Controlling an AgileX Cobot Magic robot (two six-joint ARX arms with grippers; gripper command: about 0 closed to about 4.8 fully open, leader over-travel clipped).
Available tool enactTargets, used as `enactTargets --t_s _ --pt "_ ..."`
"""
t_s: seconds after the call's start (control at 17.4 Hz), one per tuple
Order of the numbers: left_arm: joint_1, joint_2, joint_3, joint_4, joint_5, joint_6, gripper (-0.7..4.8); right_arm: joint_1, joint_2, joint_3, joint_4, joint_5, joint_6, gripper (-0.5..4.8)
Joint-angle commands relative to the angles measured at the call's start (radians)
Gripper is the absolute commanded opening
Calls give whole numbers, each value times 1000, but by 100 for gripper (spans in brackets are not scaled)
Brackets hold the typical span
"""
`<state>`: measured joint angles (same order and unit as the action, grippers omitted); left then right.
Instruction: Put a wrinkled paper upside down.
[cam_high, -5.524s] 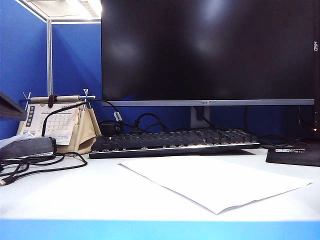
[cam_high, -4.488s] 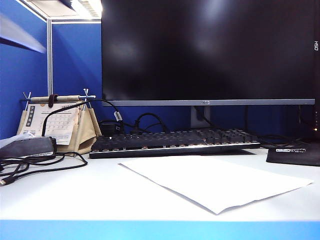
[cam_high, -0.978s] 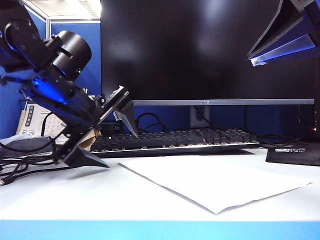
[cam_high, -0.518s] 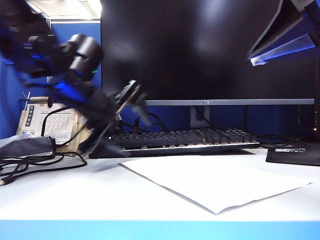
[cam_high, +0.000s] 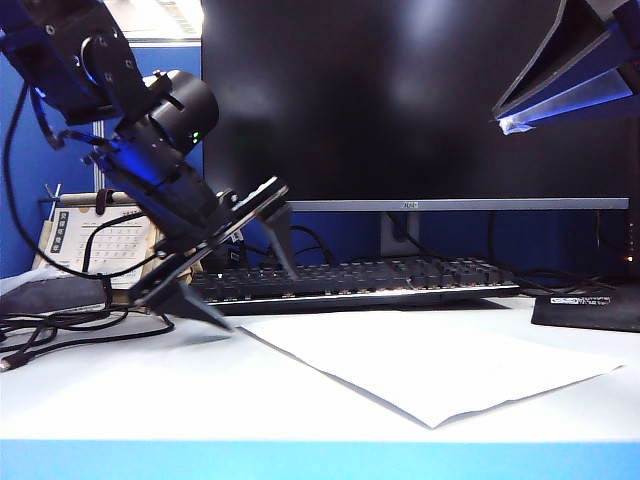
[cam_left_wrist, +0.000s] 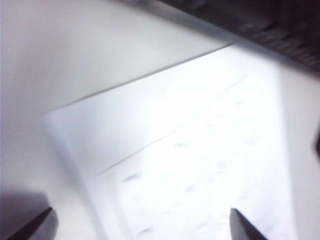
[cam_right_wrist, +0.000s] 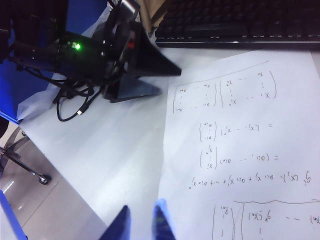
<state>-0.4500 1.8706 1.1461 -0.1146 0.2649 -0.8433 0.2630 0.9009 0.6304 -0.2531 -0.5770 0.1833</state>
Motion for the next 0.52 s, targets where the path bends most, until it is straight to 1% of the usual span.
enactTargets --t_s 0.06,0.17,0.52 --pt "-1 -18 7 -9 -43 5 479 2 -3 6 10 -6 0 68" --pt "-3 -16 13 -8 -68 5 479 2 -3 6 10 -6 0 68" --pt "-5 16 13 20 -69 -7 479 2 -3 6 -16 -6 0 68"
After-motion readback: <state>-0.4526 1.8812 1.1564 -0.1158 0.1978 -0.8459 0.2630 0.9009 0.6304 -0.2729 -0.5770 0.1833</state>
